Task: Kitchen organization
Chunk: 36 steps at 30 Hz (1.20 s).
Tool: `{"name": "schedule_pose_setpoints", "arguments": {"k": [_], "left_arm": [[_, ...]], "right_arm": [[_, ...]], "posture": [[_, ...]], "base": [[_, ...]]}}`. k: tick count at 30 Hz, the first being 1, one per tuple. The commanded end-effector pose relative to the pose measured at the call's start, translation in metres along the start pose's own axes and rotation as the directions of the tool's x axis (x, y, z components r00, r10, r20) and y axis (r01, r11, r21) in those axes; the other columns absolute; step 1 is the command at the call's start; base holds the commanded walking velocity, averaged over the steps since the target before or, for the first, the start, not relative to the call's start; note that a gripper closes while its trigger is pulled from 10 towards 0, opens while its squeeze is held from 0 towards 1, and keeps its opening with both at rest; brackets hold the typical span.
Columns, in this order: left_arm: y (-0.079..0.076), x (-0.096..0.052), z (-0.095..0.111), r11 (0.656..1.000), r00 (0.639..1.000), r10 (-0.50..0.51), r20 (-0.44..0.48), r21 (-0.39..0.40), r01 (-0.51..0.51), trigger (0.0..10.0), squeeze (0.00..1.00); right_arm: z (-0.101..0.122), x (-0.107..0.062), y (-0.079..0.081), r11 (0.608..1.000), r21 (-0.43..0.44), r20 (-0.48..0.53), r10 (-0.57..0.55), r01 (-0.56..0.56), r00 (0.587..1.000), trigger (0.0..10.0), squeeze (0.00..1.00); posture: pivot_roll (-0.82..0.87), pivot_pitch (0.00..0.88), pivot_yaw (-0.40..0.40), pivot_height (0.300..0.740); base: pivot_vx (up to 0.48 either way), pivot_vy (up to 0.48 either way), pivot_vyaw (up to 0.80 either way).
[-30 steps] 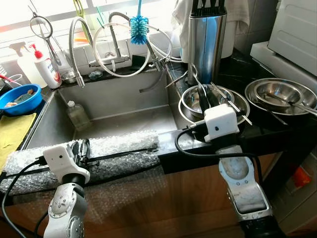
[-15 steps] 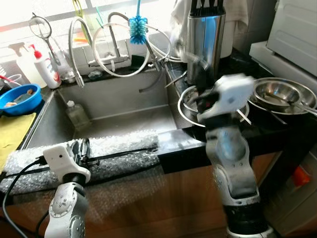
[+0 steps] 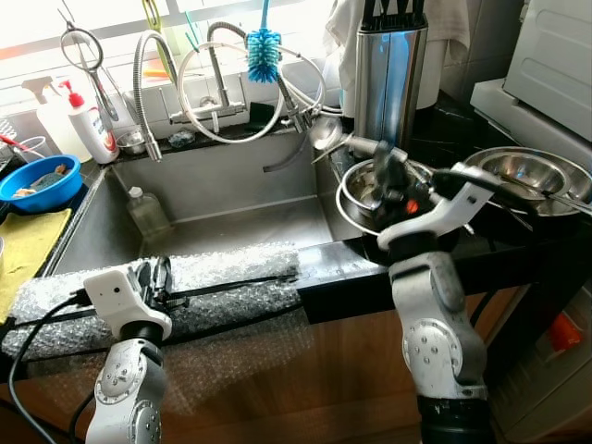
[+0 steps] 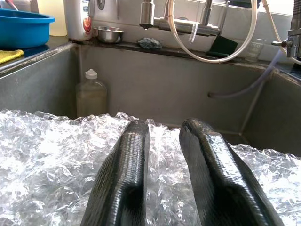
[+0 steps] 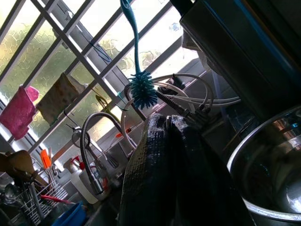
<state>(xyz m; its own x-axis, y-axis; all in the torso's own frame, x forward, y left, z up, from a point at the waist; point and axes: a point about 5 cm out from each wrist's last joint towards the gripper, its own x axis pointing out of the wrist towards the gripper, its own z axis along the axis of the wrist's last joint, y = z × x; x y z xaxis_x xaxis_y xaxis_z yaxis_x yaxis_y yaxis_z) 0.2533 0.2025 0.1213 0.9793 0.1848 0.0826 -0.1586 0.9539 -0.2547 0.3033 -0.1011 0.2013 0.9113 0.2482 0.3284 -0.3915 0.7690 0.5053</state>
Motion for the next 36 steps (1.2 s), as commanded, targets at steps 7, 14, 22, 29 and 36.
{"name": "schedule_pose_setpoints", "arguments": {"k": [7,14,22,29,36], "left_arm": [[-0.003,0.005,0.002,1.000,1.000,-0.003,0.012,-0.015,0.003,10.0,0.00],[-0.003,0.005,0.002,1.000,1.000,0.002,0.016,-0.016,-0.002,10.0,0.00],[-0.004,0.008,0.001,1.000,1.000,0.005,0.019,-0.020,-0.004,10.0,0.00],[-0.006,0.012,0.003,1.000,0.999,0.005,0.033,-0.027,-0.004,10.0,0.00],[-0.006,0.018,0.008,1.000,0.998,0.006,0.055,-0.029,-0.005,10.0,0.00]], "right_arm": [[0.004,-0.005,0.034,0.956,0.042,-0.047,0.293,-0.291,0.955,10.0,0.00],[0.016,-0.007,0.036,0.918,-0.043,-0.091,0.388,-0.393,0.917,10.0,0.00],[0.013,-0.023,0.021,0.814,-0.123,-0.338,0.503,-0.567,0.796,10.0,0.00],[0.008,-0.034,0.011,0.775,-0.051,-0.377,0.569,-0.630,0.730,10.0,0.00],[0.013,-0.029,0.001,0.807,0.023,-0.283,0.571,-0.590,0.771,10.0,0.00]], "posture": [[-0.10,0.000,0.133,0.740],[-0.10,0.000,0.129,0.740],[-0.11,0.000,0.125,0.740],[-0.11,0.000,0.123,0.740],[-0.10,0.000,0.127,0.740]], "base": [[0.000,0.000,0.00],[0.000,0.000,0.00],[0.000,0.000,0.00],[0.000,0.000,0.00],[0.000,0.000,0.00]]}}
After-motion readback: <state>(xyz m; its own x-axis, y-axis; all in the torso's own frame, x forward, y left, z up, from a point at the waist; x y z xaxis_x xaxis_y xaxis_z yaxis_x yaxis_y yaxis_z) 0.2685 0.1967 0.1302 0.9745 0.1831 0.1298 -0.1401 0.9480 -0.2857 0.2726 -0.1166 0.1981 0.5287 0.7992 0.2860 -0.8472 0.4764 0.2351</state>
